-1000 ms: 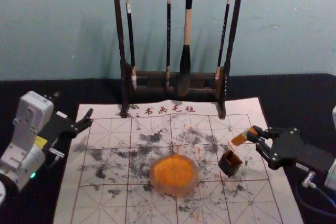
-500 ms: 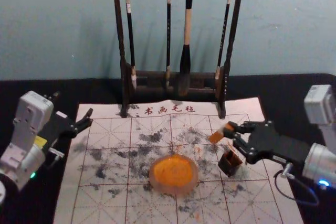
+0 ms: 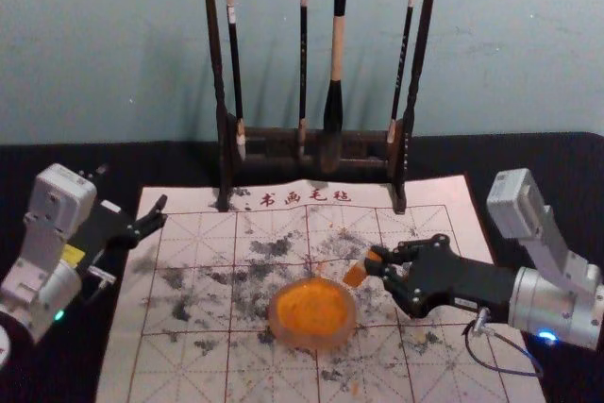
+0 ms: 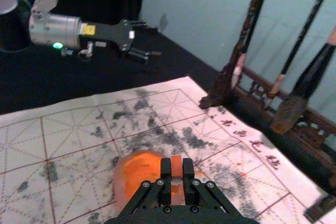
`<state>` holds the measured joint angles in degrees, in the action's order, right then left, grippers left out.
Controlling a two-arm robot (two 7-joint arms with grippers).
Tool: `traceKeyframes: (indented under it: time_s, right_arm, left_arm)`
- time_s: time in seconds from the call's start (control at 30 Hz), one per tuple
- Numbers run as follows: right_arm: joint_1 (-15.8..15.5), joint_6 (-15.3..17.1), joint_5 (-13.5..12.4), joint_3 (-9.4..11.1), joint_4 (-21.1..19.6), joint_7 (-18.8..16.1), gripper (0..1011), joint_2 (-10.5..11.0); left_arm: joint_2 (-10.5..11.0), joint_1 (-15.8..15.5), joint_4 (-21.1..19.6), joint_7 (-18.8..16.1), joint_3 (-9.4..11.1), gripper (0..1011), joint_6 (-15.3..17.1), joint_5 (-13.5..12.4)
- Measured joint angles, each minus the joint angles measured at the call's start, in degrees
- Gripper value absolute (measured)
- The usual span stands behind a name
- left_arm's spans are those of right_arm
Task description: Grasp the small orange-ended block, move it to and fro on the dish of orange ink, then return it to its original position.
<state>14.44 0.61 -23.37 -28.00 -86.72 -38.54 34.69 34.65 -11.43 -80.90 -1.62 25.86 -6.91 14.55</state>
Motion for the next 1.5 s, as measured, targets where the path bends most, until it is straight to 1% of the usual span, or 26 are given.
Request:
traceKeyframes:
  time_s: [0.03, 0.07, 0.13, 0.17, 0.27, 0.67, 1.03, 1.23, 1.5]
  right_arm:
    - [0.4, 0.0, 0.2, -0.5, 0.3, -0.5, 100, 0.0]
    - [0.4, 0.0, 0.2, -0.5, 0.3, -0.5, 101, 0.0]
    - [1.0, 0.0, 0.5, -1.6, 0.8, -1.2, 101, 0.0]
    - [1.0, 0.0, 0.5, -1.6, 0.8, -1.2, 101, 0.0]
    - [1.6, 0.0, 1.0, -2.7, 1.1, -1.6, 101, -0.2]
    - [2.9, -0.2, 2.7, -5.4, 1.9, -1.5, 101, -1.4]
    - [4.1, 0.1, 4.1, -7.0, 3.3, -1.4, 101, -2.4]
    - [5.0, 1.1, 5.1, -8.0, 4.1, -1.7, 101, -2.7]
    - [6.0, 1.8, 6.0, -8.8, 4.3, -2.0, 101, -2.8]
  left_arm:
    - [0.0, 0.0, 0.0, 0.0, 0.0, 1001, 0.0, 0.0]
    - [0.0, 0.0, 0.0, 0.0, 0.0, 1001, 0.0, 0.0]
    - [0.0, 0.0, 0.0, 0.0, 0.0, 1001, 0.0, 0.0]
    - [0.0, 0.0, 0.0, 0.0, 0.0, 1001, 0.0, 0.0]
    - [0.0, 0.0, 0.0, 0.0, 0.0, 1001, 0.0, 0.0]
    - [0.0, 0.0, 0.0, 0.0, 0.0, 1001, 0.0, 0.0]
    - [0.0, 0.0, 0.0, 0.0, 0.0, 1001, 0.0, 0.0]
    - [0.0, 0.0, 0.0, 0.0, 0.0, 1001, 0.0, 0.0]
    - [0.0, 0.0, 0.0, 0.0, 0.0, 1001, 0.0, 0.0]
